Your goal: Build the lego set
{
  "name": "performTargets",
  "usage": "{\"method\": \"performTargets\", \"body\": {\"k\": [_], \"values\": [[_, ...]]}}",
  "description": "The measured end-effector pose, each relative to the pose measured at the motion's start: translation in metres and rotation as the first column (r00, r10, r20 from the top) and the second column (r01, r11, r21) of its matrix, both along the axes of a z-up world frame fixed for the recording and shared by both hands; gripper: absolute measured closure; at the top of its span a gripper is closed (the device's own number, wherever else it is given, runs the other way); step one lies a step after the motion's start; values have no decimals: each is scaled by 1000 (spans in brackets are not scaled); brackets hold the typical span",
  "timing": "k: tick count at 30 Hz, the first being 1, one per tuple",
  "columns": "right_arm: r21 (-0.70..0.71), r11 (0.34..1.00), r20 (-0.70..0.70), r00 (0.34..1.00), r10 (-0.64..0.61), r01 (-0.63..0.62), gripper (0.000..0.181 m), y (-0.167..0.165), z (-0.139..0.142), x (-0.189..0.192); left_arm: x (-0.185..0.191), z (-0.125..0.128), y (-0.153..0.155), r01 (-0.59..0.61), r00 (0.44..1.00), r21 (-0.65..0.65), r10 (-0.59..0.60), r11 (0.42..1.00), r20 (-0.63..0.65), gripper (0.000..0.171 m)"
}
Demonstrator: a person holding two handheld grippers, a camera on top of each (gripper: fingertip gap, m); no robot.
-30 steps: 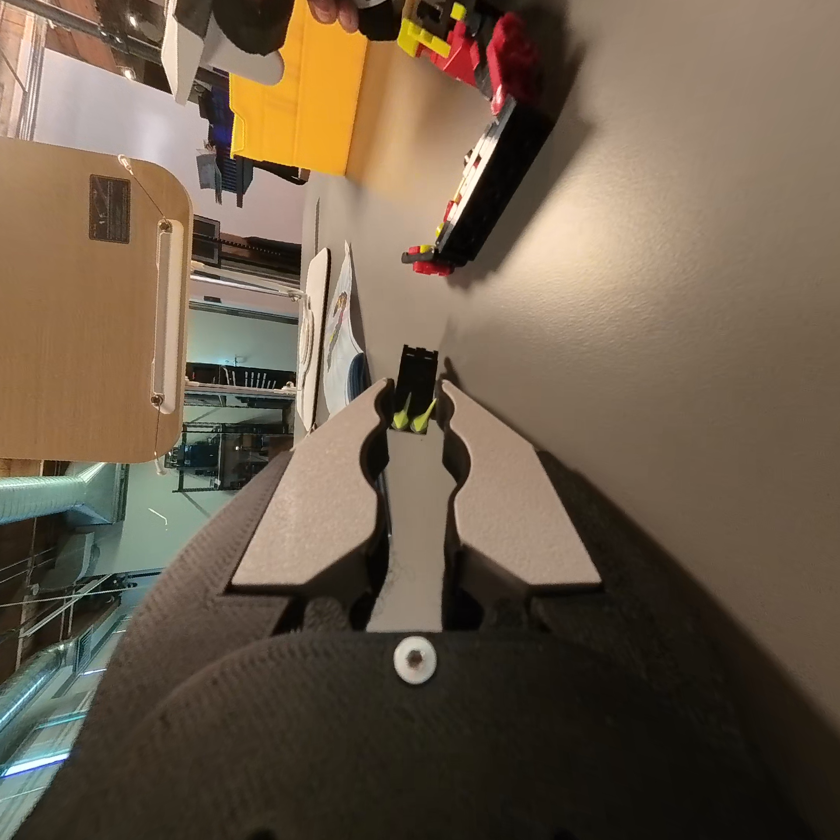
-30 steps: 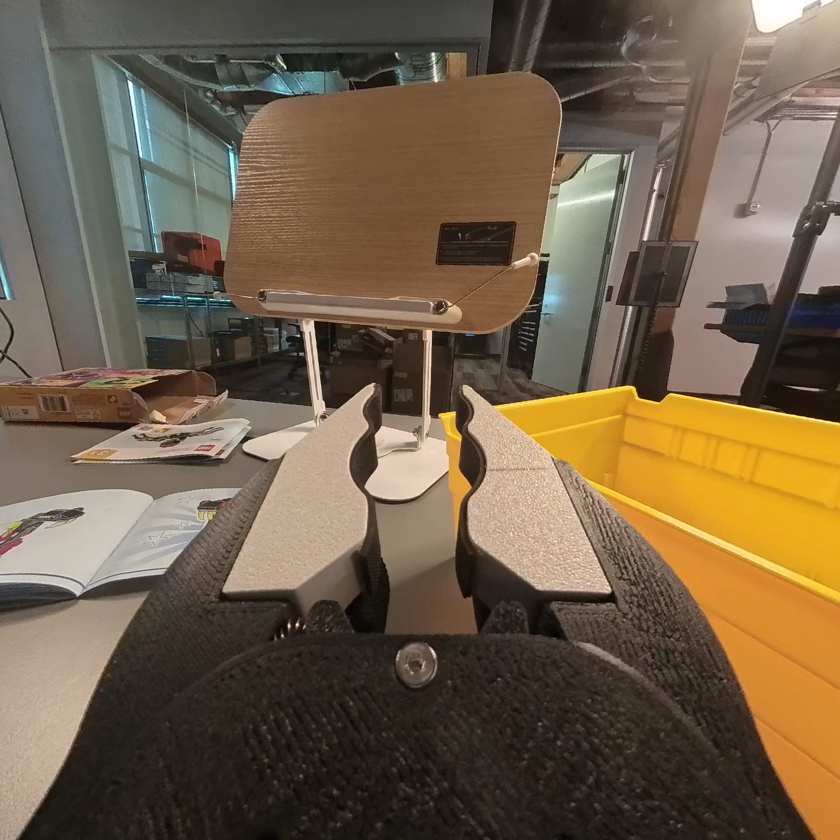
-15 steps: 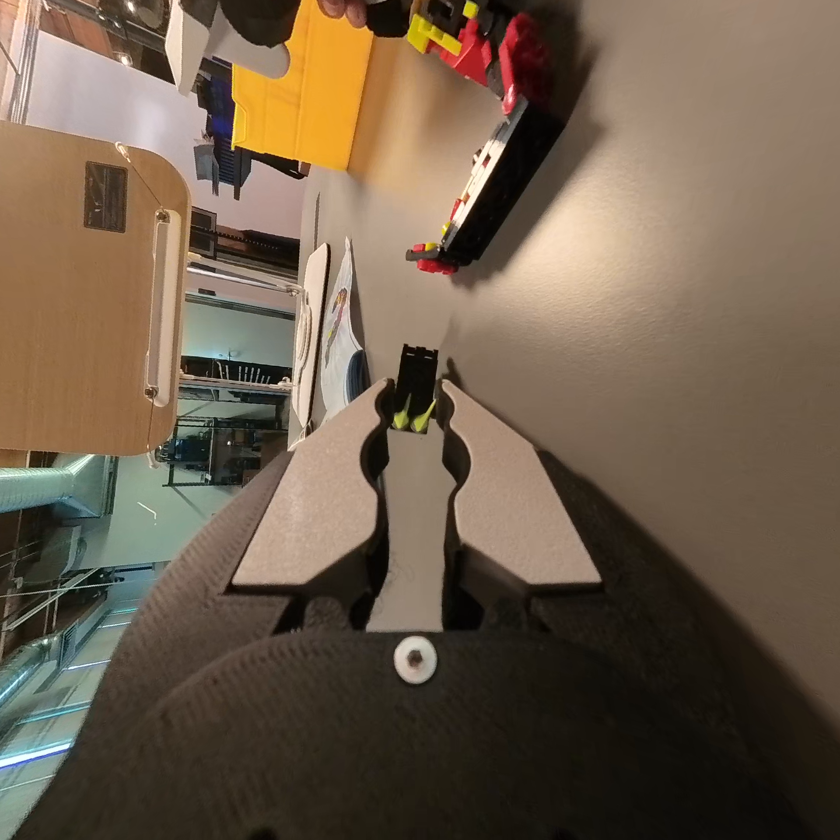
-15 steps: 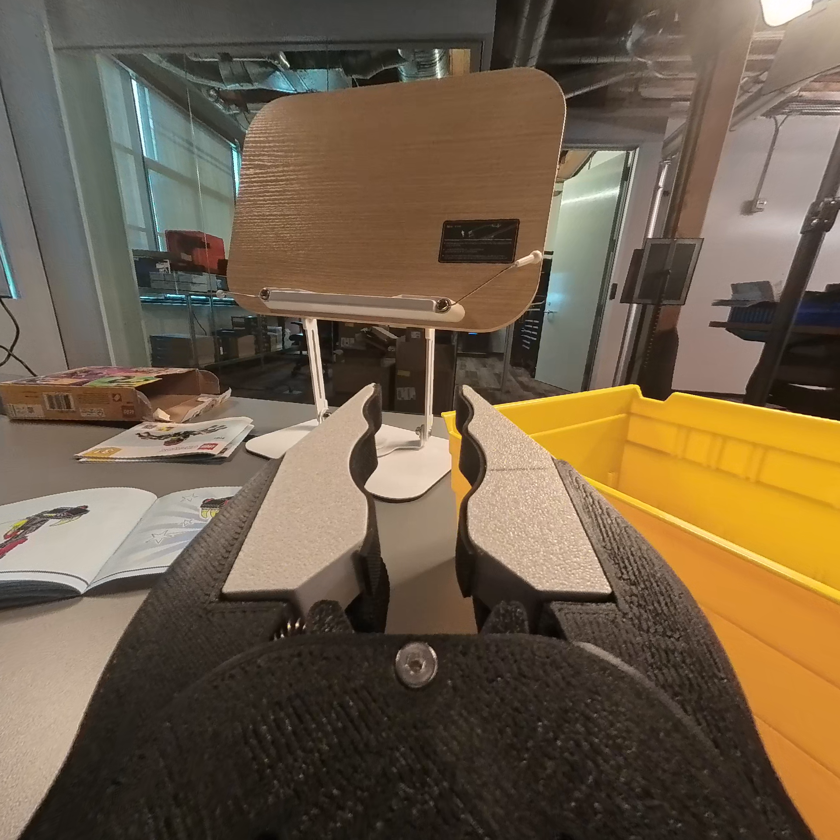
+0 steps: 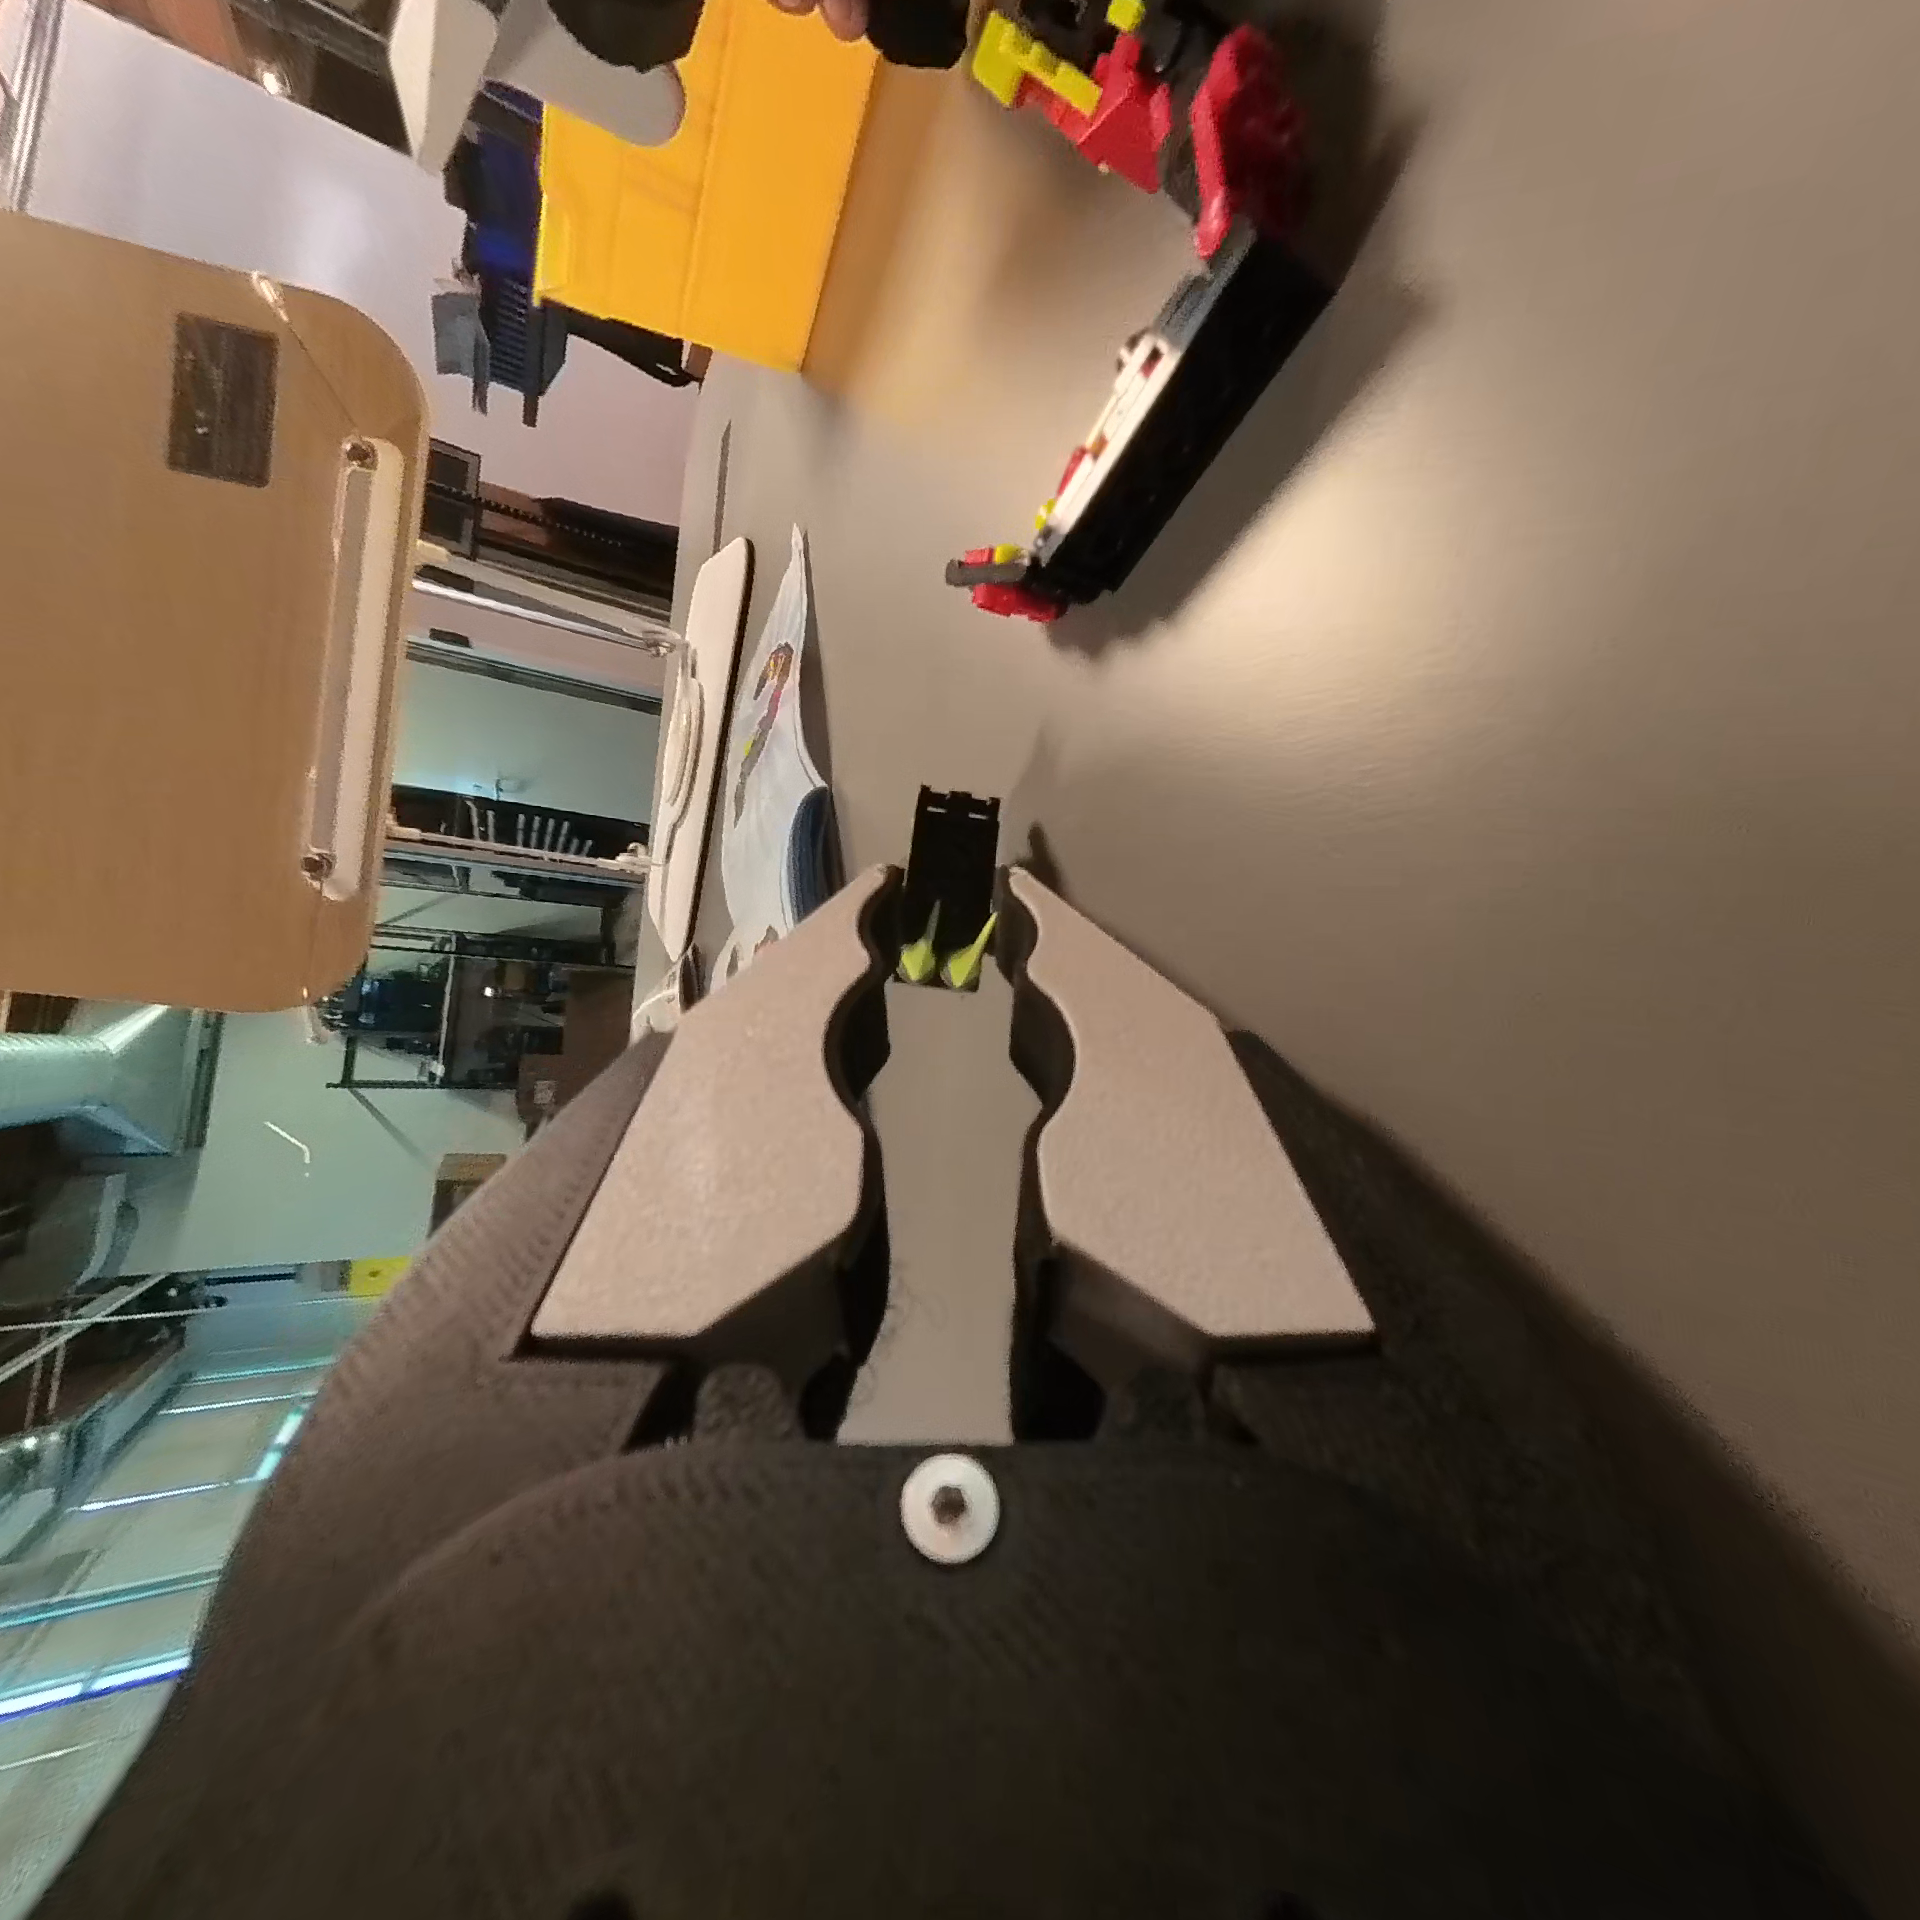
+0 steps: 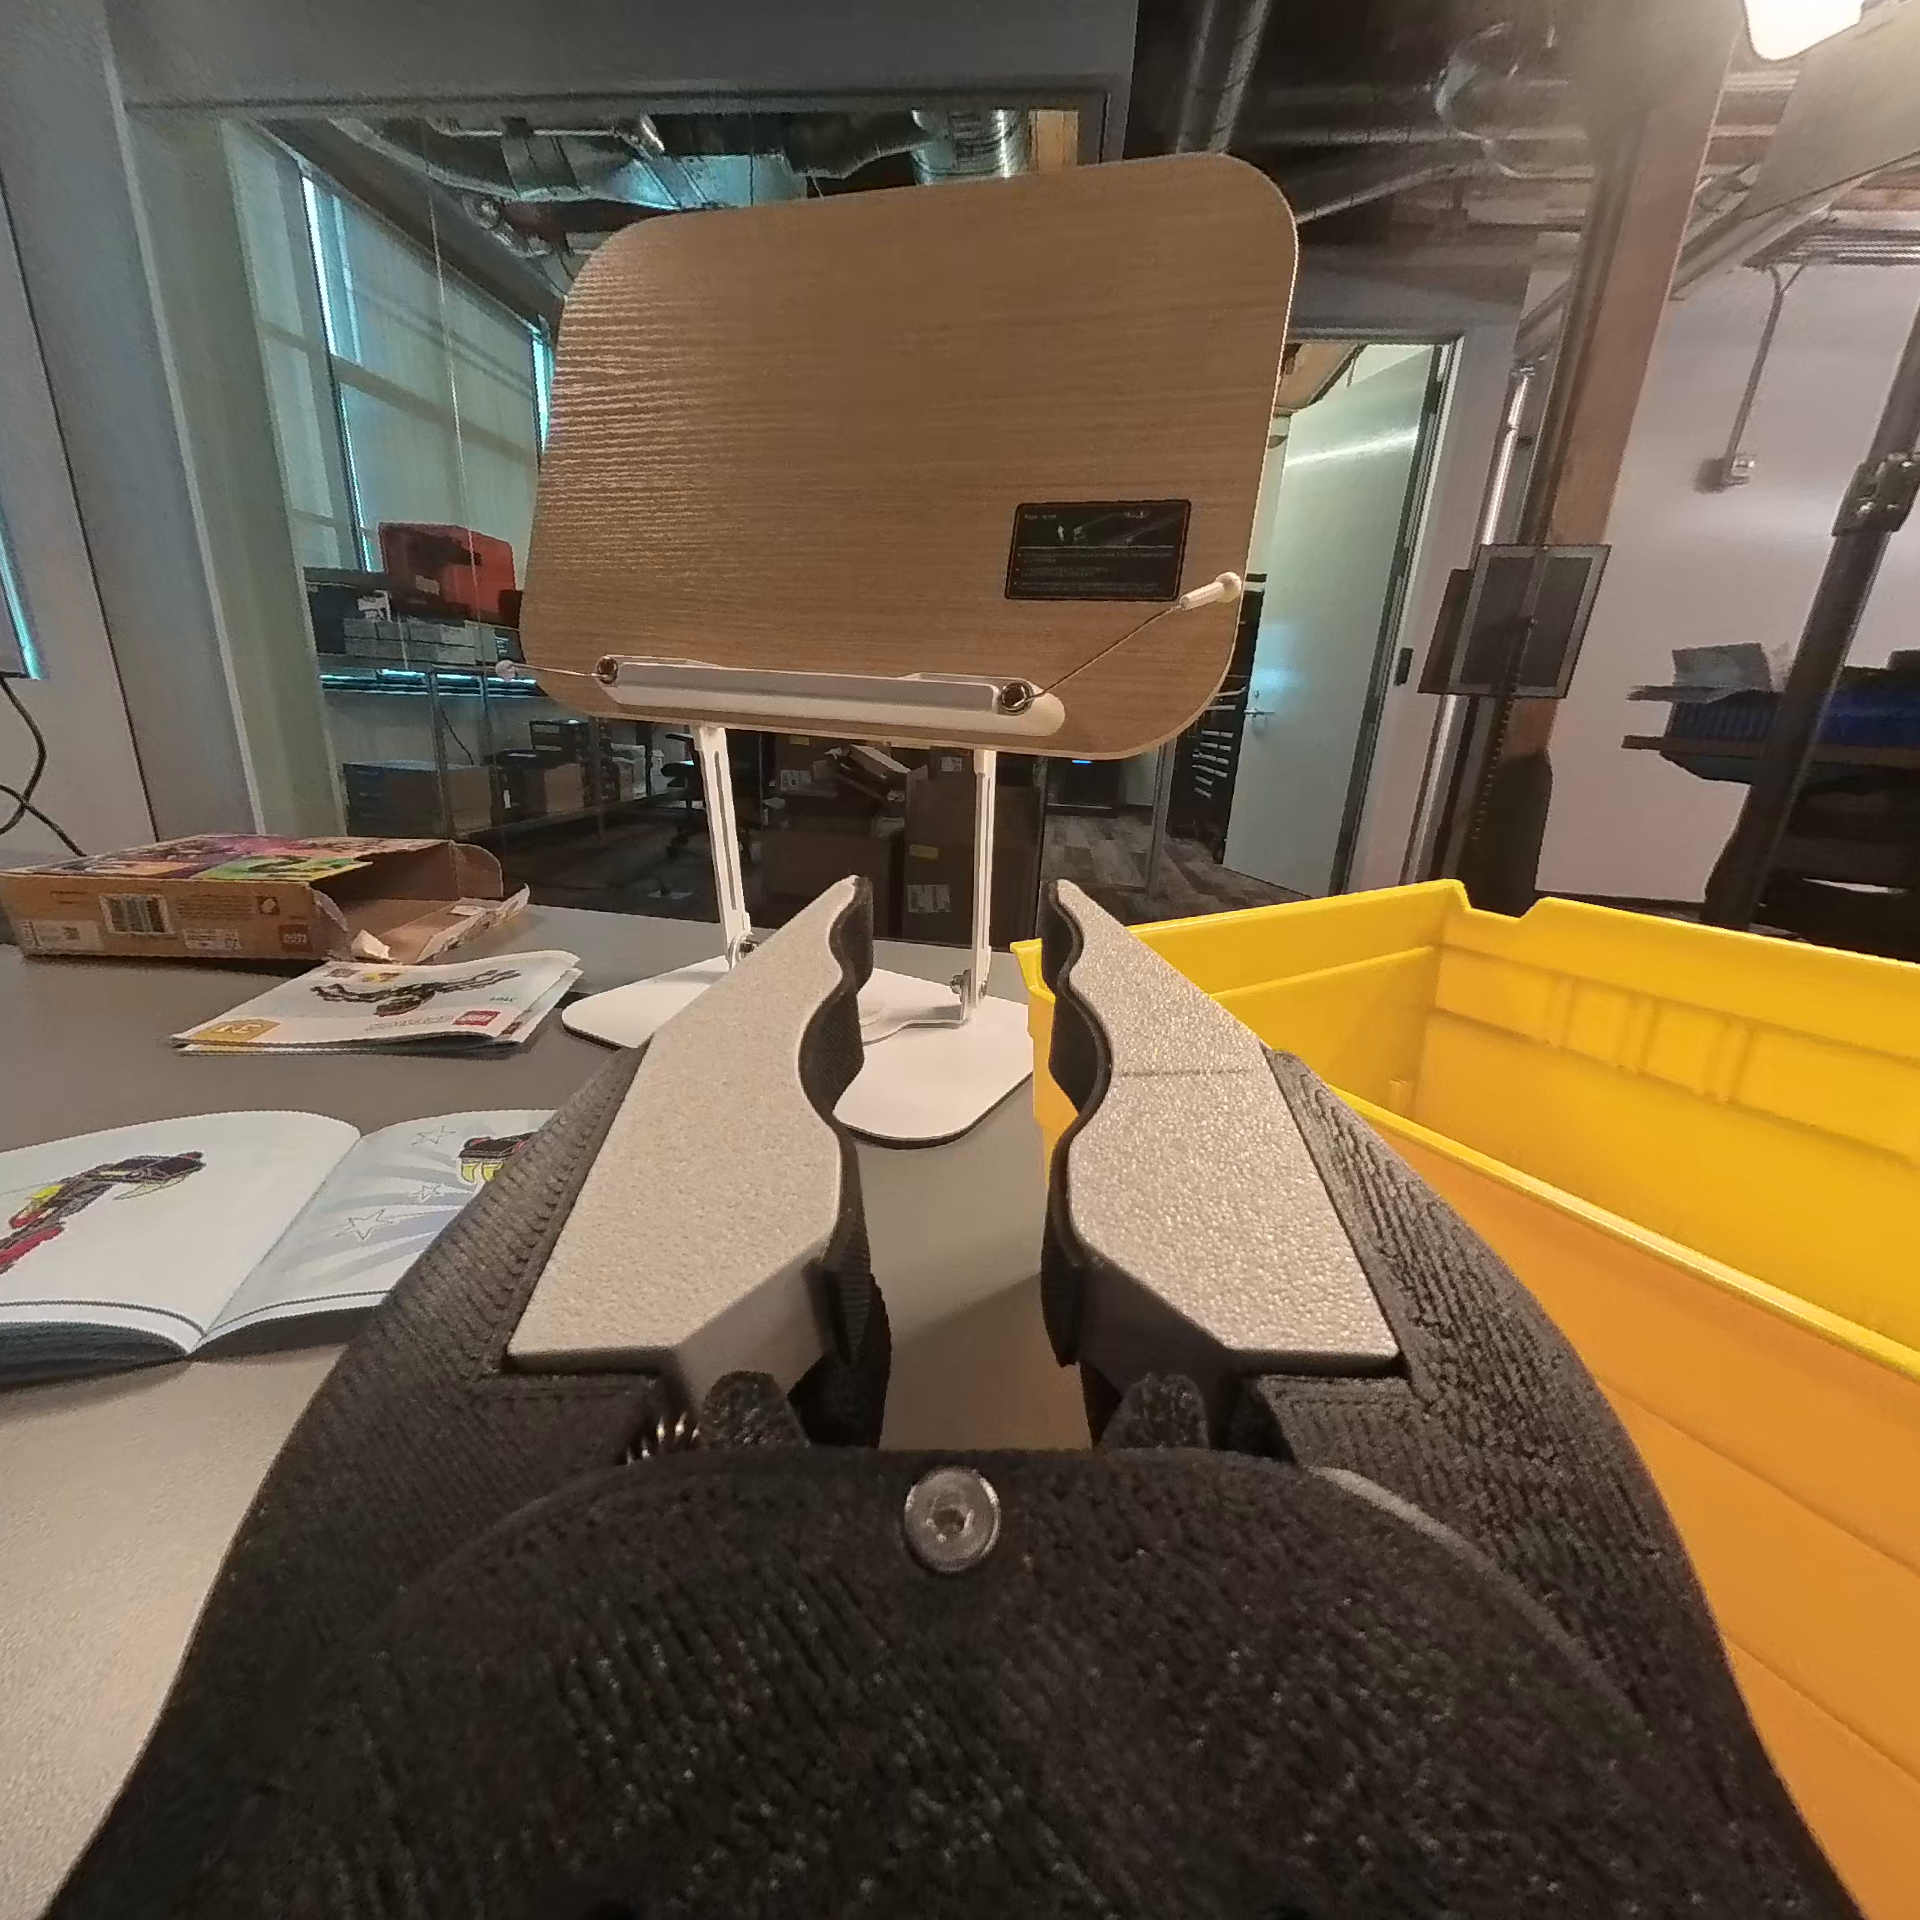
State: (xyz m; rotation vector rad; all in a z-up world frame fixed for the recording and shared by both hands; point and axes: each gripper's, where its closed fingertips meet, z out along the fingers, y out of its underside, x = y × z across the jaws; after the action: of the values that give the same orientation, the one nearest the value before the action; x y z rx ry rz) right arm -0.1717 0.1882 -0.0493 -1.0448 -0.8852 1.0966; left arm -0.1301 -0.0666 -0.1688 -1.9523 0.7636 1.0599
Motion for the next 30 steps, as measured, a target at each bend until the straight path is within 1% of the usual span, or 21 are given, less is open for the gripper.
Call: {"method": "performTargets", "body": {"k": [5,9,11,14,15,16,17,18,20,21,22,24,25,27,30], "values": [[-4,1000,-2,1000,-1,1,150,1,0,0,-3,1,0,-33,998,10,32,999,58,156],[-7,1000,-6,1000,-3,3,150,1,0,1,0,1,-2,-42,979,9,39,999,199,154],[-11,1000,-9,1000,-7,6,151,2,1,1,4,3,-3,-35,964,-1,34,999,263,143],[-23,1000,-20,1000,-14,13,151,5,2,4,8,6,-7,-23,950,-28,30,999,312,121],[-28,999,-25,1000,-17,17,151,6,2,5,12,8,-9,-17,942,-34,27,999,334,113],[-35,999,-30,999,-21,20,151,7,3,6,18,14,-9,-9,928,-23,17,1000,372,109],[-43,999,-36,999,-25,23,151,8,3,7,28,25,-6,1,900,22,-11,1000,435,110],[-52,998,-42,999,-26,24,151,9,3,8,42,38,0,13,852,87,-57,996,521,113],[-69,997,-48,999,-26,23,151,11,3,9,71,59,16,29,724,182,-146,983,674,117],[-75,997,-51,998,-24,20,151,12,4,10,81,61,26,33,691,188,-158,982,705,117],[-79,997,-53,998,-20,15,151,12,4,10,85,59,37,24,690,166,-136,986,710,117],[-86,996,-54,998,-9,4,150,11,3,10,88,43,58,-7,725,67,-41,998,688,115],[-87,996,-54,999,-3,-2,150,10,3,10,89,34,68,-24,728,23,2,999,686,115],[-88,996,-56,998,9,-14,150,8,4,10,92,20,85,-40,709,-36,54,999,703,117],[-91,996,-60,998,20,-25,150,6,4,12,87,10,96,-95,659,-69,115,993,743,127]]}}
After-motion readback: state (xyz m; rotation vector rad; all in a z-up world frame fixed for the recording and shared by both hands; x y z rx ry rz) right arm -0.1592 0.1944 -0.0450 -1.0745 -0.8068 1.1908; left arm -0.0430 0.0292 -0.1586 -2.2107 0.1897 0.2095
